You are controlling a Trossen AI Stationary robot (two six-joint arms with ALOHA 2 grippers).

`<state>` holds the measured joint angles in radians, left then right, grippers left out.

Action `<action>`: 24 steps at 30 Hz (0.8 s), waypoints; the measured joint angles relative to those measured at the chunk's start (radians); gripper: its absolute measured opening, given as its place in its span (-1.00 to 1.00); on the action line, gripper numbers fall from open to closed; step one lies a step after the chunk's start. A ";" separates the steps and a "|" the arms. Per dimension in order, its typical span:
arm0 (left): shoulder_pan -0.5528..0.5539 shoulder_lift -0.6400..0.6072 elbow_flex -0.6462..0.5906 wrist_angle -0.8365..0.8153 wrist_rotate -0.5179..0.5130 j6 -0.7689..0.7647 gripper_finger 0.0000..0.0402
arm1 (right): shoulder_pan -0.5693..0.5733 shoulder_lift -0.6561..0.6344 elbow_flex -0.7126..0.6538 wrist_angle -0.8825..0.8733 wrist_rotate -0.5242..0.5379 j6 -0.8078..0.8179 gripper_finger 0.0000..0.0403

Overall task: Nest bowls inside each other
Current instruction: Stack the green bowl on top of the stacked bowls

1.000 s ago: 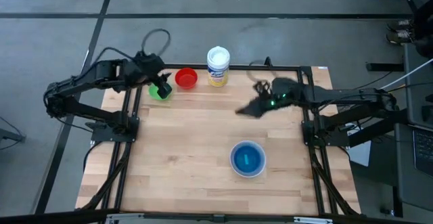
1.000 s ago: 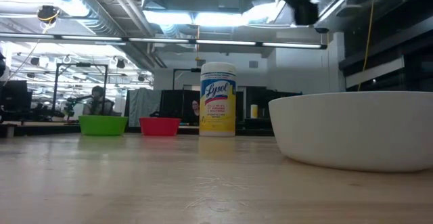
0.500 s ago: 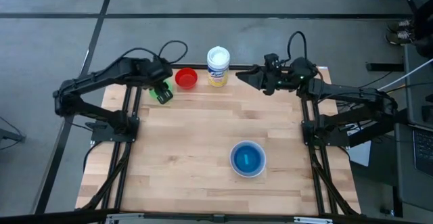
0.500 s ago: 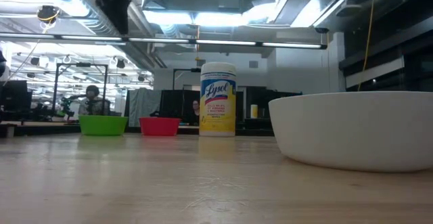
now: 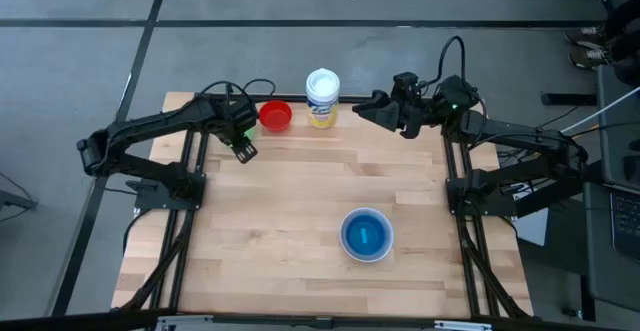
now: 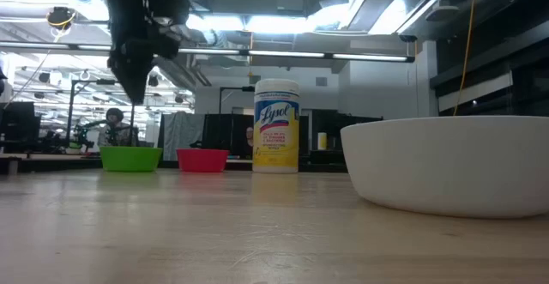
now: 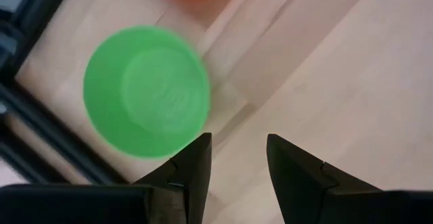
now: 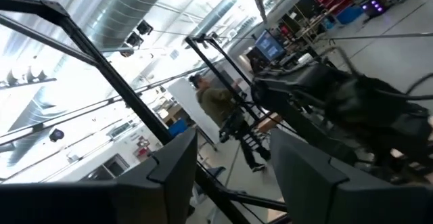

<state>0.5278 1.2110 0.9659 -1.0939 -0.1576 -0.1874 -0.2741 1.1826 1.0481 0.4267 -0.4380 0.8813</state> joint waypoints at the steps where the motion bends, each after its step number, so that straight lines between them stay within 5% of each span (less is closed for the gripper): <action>1: 0.017 0.000 -0.010 0.002 0.005 0.008 -0.31 | 0.000 0.000 0.006 0.000 0.000 0.006 -0.08; 10: 0.121 0.000 -0.126 0.122 0.132 0.087 -0.31 | 0.000 0.000 0.066 -0.002 0.035 0.062 -0.08; 24: 0.210 0.038 -0.158 0.164 0.136 0.269 -0.31 | 0.001 0.004 0.092 -0.009 0.143 0.054 -0.10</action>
<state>0.7374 1.2492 0.8082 -0.9299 -0.0213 0.0816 -0.2733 1.1865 1.1400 0.4175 -0.2955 0.9348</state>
